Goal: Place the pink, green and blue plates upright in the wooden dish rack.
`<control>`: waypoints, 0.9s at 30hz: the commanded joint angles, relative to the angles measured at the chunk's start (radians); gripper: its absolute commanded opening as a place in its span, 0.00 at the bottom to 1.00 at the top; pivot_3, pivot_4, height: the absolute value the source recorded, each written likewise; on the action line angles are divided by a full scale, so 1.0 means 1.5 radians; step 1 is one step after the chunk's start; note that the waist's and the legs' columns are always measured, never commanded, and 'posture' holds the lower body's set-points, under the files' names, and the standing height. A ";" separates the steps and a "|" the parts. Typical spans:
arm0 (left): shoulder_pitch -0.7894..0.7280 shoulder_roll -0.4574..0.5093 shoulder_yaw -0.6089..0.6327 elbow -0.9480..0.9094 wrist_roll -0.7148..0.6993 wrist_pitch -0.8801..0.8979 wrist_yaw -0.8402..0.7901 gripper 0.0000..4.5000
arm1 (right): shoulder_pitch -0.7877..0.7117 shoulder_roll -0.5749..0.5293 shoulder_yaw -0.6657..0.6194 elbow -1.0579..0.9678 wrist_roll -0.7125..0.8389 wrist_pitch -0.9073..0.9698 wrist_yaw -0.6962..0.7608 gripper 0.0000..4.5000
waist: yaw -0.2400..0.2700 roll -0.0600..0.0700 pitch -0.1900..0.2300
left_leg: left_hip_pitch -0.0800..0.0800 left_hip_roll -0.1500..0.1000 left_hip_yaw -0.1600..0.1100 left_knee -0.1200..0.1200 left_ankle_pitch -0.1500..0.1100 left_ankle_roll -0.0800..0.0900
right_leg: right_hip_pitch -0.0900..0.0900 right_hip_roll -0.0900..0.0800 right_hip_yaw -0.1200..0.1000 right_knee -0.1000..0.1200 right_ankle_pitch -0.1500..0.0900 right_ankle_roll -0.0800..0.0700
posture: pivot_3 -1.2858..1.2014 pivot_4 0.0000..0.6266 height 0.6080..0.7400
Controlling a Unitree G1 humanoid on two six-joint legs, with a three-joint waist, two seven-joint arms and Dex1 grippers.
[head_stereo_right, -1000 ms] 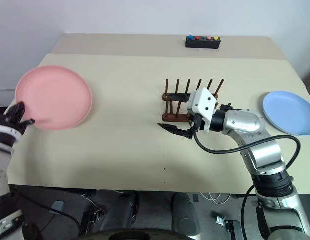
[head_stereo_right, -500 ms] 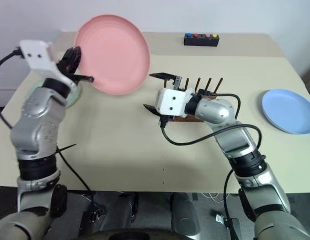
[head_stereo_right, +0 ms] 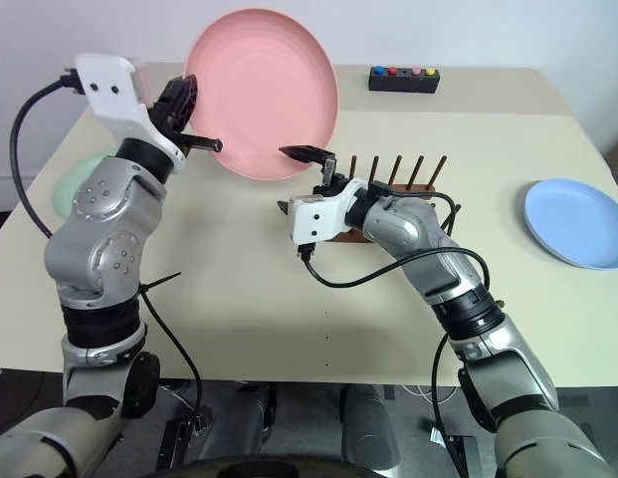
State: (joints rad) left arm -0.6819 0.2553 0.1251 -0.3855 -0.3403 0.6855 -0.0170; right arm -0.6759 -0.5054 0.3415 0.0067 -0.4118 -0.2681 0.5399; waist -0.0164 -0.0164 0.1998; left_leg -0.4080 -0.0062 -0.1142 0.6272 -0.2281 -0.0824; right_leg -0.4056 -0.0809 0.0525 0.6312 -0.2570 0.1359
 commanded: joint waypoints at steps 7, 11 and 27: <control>-0.011 -0.015 -0.016 -0.056 -0.014 0.022 -0.016 0.00 | -0.017 0.014 -0.002 0.026 -0.045 -0.029 -0.035 0.49 | -0.001 0.000 0.000 | 0.000 0.000 0.000 0.000 0.000 0.000 | 0.000 0.000 0.000 0.000 0.000 0.000 | 0.52 0.24 0.96; -0.008 -0.015 -0.016 -0.054 -0.012 0.028 -0.017 0.00 | -0.017 0.014 -0.004 0.026 -0.047 -0.034 -0.036 0.01 | -0.002 0.000 0.000 | 0.000 0.000 0.000 0.000 0.000 0.000 | 0.000 0.000 0.000 0.000 0.000 0.000 | 0.52 0.24 0.96; -0.031 -0.081 0.085 -0.072 -0.139 -0.005 -0.024 0.66 | -0.011 -0.002 -0.017 0.022 -0.076 -0.057 -0.061 0.00 | -0.001 0.000 0.000 | 0.000 0.000 0.000 0.001 0.000 0.000 | 0.000 0.000 0.000 0.000 0.000 0.000 | 0.52 0.24 0.96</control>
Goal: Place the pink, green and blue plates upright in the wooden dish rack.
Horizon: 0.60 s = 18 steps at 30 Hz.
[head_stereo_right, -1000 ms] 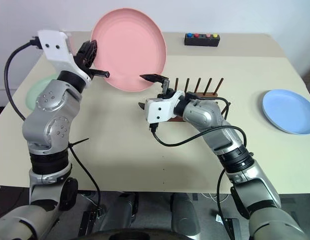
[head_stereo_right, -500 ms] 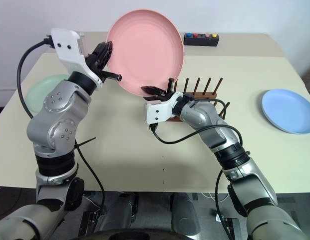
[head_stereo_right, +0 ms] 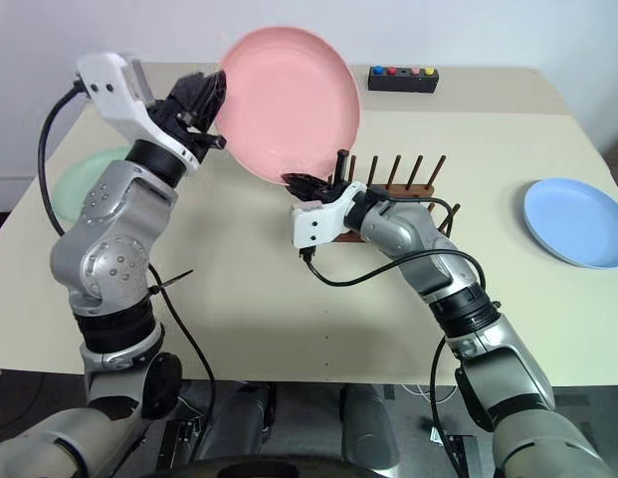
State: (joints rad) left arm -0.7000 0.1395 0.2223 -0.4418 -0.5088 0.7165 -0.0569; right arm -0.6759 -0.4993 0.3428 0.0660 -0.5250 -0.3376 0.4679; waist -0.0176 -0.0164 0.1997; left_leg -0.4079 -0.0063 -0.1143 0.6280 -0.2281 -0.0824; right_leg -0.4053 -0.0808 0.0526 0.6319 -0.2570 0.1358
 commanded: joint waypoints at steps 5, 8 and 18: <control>-0.040 0.018 0.080 -0.014 -0.033 -0.087 0.020 0.99 | -0.029 -0.034 -0.049 -0.011 0.000 -0.035 -0.040 0.00 | 0.000 0.000 0.000 | 0.000 0.000 0.000 0.000 0.000 0.000 | 0.000 0.000 0.000 0.000 0.000 0.000 | 0.52 0.24 0.96; -0.037 0.048 0.104 0.013 -0.022 -0.104 0.031 0.99 | -0.033 -0.062 -0.095 -0.016 0.044 -0.041 -0.041 0.00 | 0.000 0.000 0.000 | 0.000 0.000 0.000 0.000 0.000 0.000 | 0.000 0.000 0.000 0.000 0.000 0.000 | 0.52 0.24 0.96; 0.170 0.196 -0.011 0.014 -0.006 -0.133 -0.208 0.99 | 0.039 -0.096 -0.315 -0.155 0.529 0.238 0.134 0.00 | -0.001 0.000 0.000 | 0.000 0.000 0.000 0.000 0.000 0.000 | 0.001 0.000 0.000 0.000 0.000 0.000 | 0.52 0.24 0.96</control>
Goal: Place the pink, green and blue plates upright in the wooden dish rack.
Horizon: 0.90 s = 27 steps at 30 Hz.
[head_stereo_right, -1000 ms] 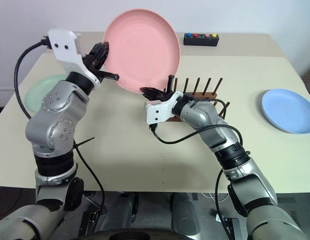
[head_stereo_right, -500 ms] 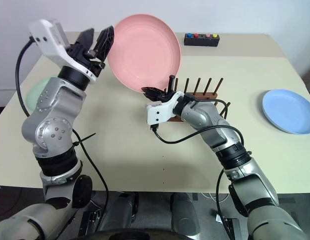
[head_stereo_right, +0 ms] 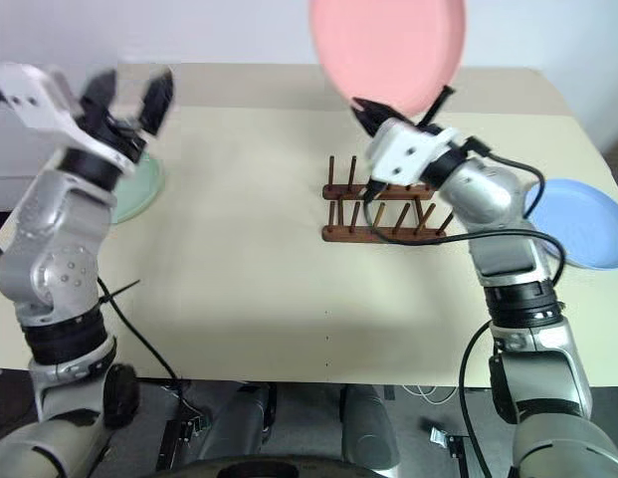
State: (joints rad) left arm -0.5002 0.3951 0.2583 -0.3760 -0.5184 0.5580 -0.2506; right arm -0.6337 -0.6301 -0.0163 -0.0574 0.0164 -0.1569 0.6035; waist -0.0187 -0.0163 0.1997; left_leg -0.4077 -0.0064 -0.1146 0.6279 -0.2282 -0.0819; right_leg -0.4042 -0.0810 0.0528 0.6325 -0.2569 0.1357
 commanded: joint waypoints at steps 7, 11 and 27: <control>0.151 0.073 -0.145 -0.043 0.038 -0.065 -0.207 0.99 | 0.089 -0.051 -0.228 -0.141 0.465 0.381 0.094 0.00 | 0.003 0.001 0.000 | 0.000 0.000 0.000 0.000 0.000 0.000 | 0.000 0.000 0.000 0.000 0.000 -0.001 | 0.52 0.24 0.96; 0.182 0.079 -0.180 -0.049 0.042 -0.066 -0.237 0.99 | 0.117 -0.062 -0.277 -0.151 0.561 0.461 0.088 0.00 | 0.002 0.002 0.000 | 0.000 0.000 0.000 0.001 -0.001 0.001 | 0.001 0.000 0.000 -0.001 0.000 -0.001 | 0.52 0.24 0.96; 0.228 0.062 -0.234 -0.061 0.047 -0.073 -0.296 0.99 | 0.132 -0.072 -0.336 -0.052 0.676 0.573 0.098 0.00 | 0.002 0.003 0.000 | 0.000 0.000 0.001 0.001 -0.001 0.001 | 0.001 0.000 0.000 0.000 0.000 -0.001 | 0.52 0.24 0.96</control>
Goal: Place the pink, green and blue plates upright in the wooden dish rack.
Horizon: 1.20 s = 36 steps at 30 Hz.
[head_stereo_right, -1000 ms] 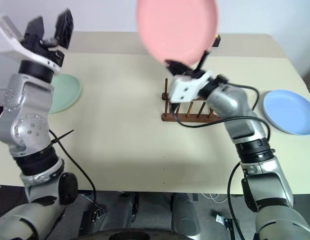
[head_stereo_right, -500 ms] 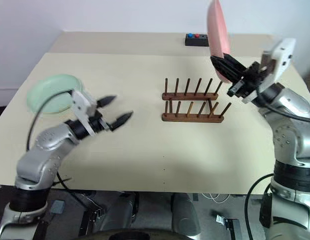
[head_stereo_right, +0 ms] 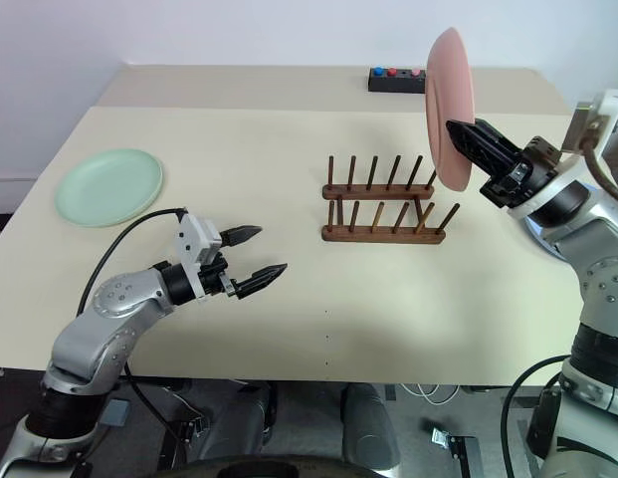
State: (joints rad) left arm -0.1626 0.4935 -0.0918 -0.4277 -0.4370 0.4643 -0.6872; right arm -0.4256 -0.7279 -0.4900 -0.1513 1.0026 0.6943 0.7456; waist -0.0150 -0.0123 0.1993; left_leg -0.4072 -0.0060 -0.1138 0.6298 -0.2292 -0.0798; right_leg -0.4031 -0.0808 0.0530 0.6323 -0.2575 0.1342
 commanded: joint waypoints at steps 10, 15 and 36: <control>0.006 -0.006 -0.006 -0.027 0.000 -0.008 -0.001 0.99 | -0.010 -0.007 -0.026 0.041 0.039 0.029 0.024 0.00 | 0.000 0.000 0.000 | 0.000 0.000 0.000 0.000 0.000 0.000 | 0.000 0.000 0.000 0.000 0.000 0.000 | 0.52 0.24 0.96; 0.007 -0.006 -0.006 -0.026 0.001 -0.008 -0.001 0.99 | -0.011 -0.006 -0.035 0.026 0.064 0.035 0.024 0.00 | 0.000 0.000 0.000 | 0.000 0.000 0.000 0.000 0.000 0.000 | 0.000 0.000 0.000 0.000 0.000 0.000 | 0.52 0.24 0.96; 0.007 -0.011 -0.009 -0.018 0.016 -0.013 0.000 0.99 | 0.007 0.014 -0.048 0.069 0.095 0.058 -0.006 0.00 | 0.000 0.000 0.000 | 0.000 0.000 0.000 0.000 0.000 0.000 | 0.000 0.000 0.000 0.000 0.000 0.000 | 0.52 0.24 0.96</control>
State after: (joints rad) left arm -0.1528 0.4792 -0.1042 -0.4330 -0.4213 0.4644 -0.6879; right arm -0.4087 -0.7067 -0.5254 -0.0373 1.1246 0.7888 0.7383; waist -0.0150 -0.0121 0.1991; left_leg -0.4071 -0.0060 -0.1137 0.6298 -0.2292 -0.0798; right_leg -0.4031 -0.0807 0.0530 0.6323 -0.2574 0.1344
